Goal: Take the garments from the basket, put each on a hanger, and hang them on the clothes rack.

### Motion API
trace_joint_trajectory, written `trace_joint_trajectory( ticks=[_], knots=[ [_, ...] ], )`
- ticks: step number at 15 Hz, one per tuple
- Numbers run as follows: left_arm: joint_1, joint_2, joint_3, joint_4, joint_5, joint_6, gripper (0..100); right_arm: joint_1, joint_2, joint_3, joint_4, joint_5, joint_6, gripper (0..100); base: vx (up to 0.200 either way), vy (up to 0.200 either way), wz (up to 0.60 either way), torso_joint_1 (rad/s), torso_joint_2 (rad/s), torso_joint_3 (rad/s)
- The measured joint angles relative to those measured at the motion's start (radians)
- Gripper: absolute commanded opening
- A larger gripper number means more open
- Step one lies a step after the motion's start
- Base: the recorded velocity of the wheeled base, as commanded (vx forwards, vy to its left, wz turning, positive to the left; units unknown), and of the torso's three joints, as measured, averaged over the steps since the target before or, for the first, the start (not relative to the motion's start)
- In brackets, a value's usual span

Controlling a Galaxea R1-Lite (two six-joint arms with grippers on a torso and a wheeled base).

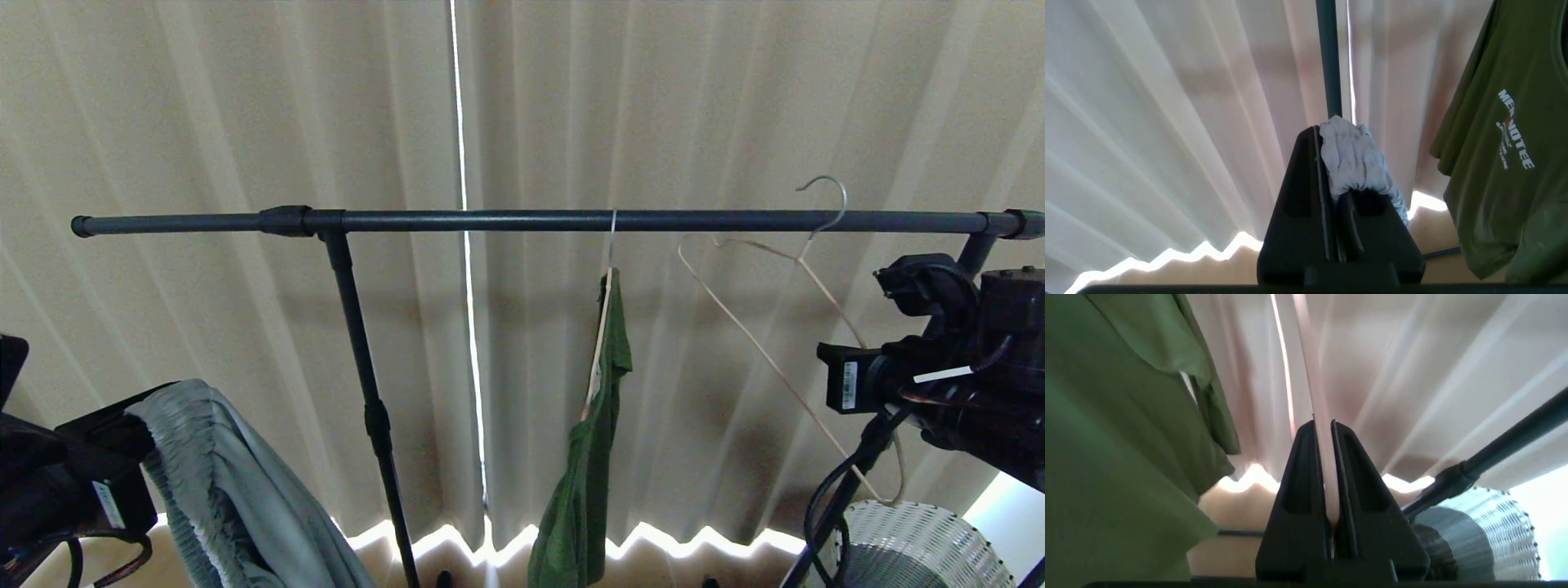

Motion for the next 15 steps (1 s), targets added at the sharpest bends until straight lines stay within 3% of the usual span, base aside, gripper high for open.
trace_joint_trajectory(
  ticks=[5, 7, 15],
  knots=[
    [0.001, -0.004, 0.007, 0.000, 0.000, 0.035, 0, 0.006, -0.083, 0.052, -0.003, 0.007, 0.001, 0, 0.000, 0.000, 0.00, 0.000, 0.00, 0.000],
    [0.003, -0.005, 0.020, 0.001, 0.001, 0.073, 0, 0.008, -0.106, 0.067, -0.004, 0.007, 0.001, 0, -0.200, 0.000, 0.00, 0.002, 0.00, 0.000],
    [0.003, -0.012, 0.027, 0.000, 0.001, 0.075, 0, 0.009, -0.131, 0.071, -0.011, 0.005, -0.001, 0, -0.200, 0.000, 0.00, 0.002, 0.00, 0.005]
  ],
)
